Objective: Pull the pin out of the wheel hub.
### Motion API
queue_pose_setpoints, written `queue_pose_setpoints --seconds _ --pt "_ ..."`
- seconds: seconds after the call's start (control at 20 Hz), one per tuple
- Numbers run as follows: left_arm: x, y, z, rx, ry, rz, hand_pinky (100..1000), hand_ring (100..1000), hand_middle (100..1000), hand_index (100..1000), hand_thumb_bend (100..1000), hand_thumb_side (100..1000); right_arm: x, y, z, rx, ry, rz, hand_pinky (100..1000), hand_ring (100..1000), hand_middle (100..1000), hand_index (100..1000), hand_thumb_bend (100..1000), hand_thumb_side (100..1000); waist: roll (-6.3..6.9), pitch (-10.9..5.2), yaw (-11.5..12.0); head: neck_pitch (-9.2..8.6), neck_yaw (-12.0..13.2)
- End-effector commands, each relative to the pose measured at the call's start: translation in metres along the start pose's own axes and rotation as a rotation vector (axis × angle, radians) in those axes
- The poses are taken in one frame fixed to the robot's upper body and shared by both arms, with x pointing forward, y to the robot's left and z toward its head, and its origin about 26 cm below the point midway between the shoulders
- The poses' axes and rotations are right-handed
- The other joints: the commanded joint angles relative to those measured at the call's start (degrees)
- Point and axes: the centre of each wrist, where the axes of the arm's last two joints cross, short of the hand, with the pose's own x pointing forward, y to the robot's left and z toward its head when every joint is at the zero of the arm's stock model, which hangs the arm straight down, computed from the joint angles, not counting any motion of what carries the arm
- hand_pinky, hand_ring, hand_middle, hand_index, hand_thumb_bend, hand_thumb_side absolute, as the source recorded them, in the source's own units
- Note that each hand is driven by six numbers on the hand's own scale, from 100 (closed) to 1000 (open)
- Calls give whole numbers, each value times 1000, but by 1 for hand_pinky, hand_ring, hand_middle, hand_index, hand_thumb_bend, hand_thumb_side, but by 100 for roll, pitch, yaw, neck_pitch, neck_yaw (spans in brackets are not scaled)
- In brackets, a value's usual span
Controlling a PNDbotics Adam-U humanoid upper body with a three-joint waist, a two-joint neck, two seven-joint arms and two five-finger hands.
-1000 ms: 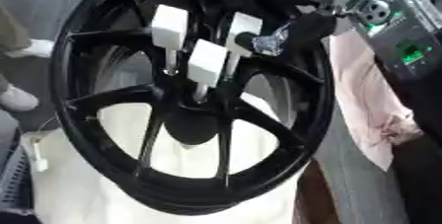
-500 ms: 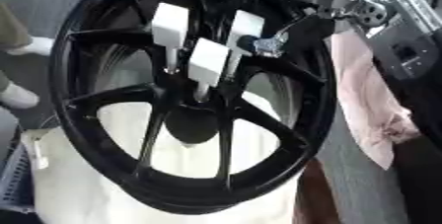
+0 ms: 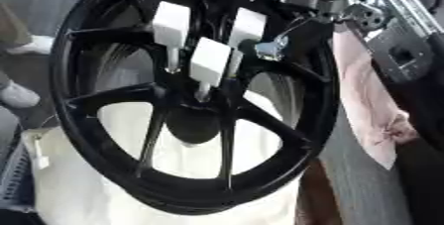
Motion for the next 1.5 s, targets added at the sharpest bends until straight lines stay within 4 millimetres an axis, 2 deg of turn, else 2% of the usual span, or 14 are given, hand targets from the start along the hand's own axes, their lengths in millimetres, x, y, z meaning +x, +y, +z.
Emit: queue_pose_setpoints --seconds 0.05,0.3,0.5,0.8,0.9,1.0,1.2,1.3,1.35,1.5 --pt "7 6 -9 -16 -37 -27 515 729 658 762 100 698 -4 -11 6 -18 21 30 751 689 497 775 314 749 40 -84 -1 32 -21" --pt "7 6 -9 -17 -37 -29 515 730 658 762 100 698 -5 -10 6 -23 34 22 742 672 433 747 308 728 47 -72 -6 32 -22" --pt "7 6 -9 -19 -37 -29 514 731 659 762 100 699 -5 -10 6 -48 34 4 732 648 394 706 270 678 52 -71 -9 32 -27" --pt "7 6 -9 -19 -36 -32 514 732 660 762 100 699 0 -15 4 -110 27 -45 702 582 315 571 195 534 58 -67 -3 32 -39" --pt "7 5 -9 -20 -37 -31 514 732 661 762 100 698 1 -16 4 -126 27 -69 688 558 294 533 152 438 58 -65 4 32 -44" --pt "7 6 -9 -20 -36 -31 514 733 661 762 100 699 1 -16 4 -141 28 -100 675 532 271 502 100 387 56 -63 11 32 -49" --pt "7 6 -9 -19 -34 -33 514 733 661 762 100 699 4 -20 4 -168 15 -161 654 494 227 455 100 349 51 -68 21 32 -39" --pt "7 6 -9 -18 -34 -32 514 733 662 761 100 698 6 -23 5 -178 5 -186 649 486 218 442 100 365 51 -74 22 32 -28" --pt "7 6 -9 -18 -34 -32 514 733 662 761 100 698 6 -25 6 -183 0 -195 648 483 214 435 100 322 51 -78 22 32 -25" --pt "7 6 -9 -16 -32 -31 514 734 662 761 100 697 8 -32 10 -195 -8 -209 644 476 203 410 100 298 52 -97 18 32 -11"
